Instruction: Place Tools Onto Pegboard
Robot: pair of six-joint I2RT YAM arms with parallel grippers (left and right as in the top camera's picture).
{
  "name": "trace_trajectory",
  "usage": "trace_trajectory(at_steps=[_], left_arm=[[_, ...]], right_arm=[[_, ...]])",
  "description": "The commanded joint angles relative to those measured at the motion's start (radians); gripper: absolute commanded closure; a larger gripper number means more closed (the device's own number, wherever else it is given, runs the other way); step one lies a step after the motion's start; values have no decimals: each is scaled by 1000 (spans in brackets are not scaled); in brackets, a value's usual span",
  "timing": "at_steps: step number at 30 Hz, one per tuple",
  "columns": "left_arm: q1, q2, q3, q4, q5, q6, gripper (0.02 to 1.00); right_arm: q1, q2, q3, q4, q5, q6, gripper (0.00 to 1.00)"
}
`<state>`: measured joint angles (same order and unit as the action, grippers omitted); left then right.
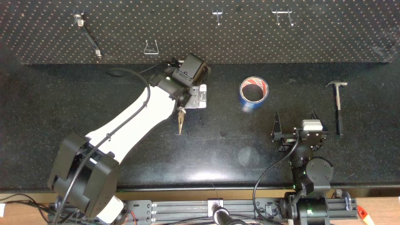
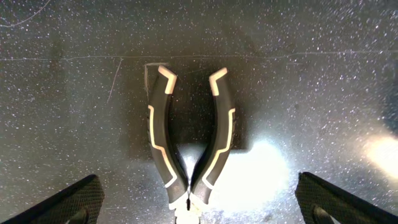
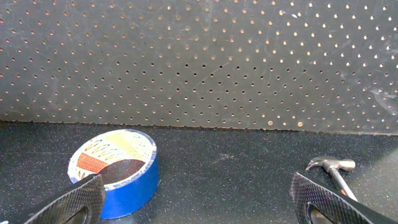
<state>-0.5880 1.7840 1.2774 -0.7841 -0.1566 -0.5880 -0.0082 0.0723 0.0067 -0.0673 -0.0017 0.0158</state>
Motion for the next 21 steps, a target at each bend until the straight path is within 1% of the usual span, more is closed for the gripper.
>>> trace_trajectory(at_steps=[1, 4, 9, 21], left_arm=[[12, 22, 2, 21, 11, -38, 18], [34, 22, -11, 44, 45, -52, 18], [34, 29, -18, 47, 45, -24, 18], [34, 59, -25, 47, 64, -25, 18]], right_arm=[[-2, -3, -3, -6, -6, -14, 38], [-2, -3, -3, -6, -6, -14, 38], [-2, -3, -3, -7, -6, -14, 38], [-2, -3, -3, -7, -6, -14, 38]])
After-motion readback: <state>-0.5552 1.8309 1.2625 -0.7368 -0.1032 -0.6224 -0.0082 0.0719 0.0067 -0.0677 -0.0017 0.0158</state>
